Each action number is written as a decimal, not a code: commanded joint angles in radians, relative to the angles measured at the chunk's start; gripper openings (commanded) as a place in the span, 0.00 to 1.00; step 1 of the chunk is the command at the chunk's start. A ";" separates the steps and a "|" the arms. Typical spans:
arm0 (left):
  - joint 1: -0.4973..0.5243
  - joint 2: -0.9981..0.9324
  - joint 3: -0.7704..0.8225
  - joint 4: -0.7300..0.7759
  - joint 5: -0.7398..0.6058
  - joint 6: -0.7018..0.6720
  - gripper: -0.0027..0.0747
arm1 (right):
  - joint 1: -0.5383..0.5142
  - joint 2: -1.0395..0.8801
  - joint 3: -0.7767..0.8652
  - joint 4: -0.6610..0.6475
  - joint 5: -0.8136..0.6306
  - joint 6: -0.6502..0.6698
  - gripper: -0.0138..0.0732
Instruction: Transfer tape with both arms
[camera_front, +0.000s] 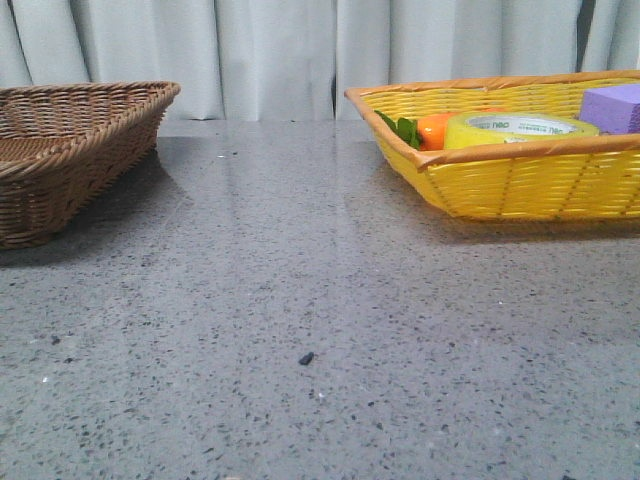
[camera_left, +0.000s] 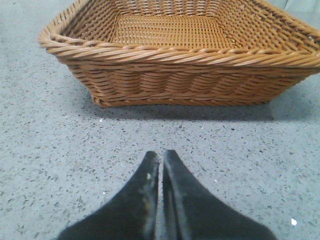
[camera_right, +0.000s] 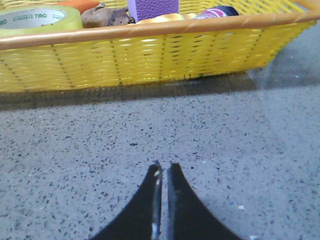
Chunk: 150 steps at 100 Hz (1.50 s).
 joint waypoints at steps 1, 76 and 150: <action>-0.001 -0.028 0.010 -0.008 -0.049 -0.008 0.01 | -0.008 -0.020 0.021 0.003 -0.021 -0.007 0.07; -0.001 -0.028 0.010 0.047 -0.059 -0.006 0.01 | -0.008 -0.020 0.021 0.003 -0.021 -0.007 0.07; -0.001 -0.028 0.010 0.048 -0.060 -0.006 0.01 | -0.008 -0.020 0.021 0.003 -0.021 -0.007 0.07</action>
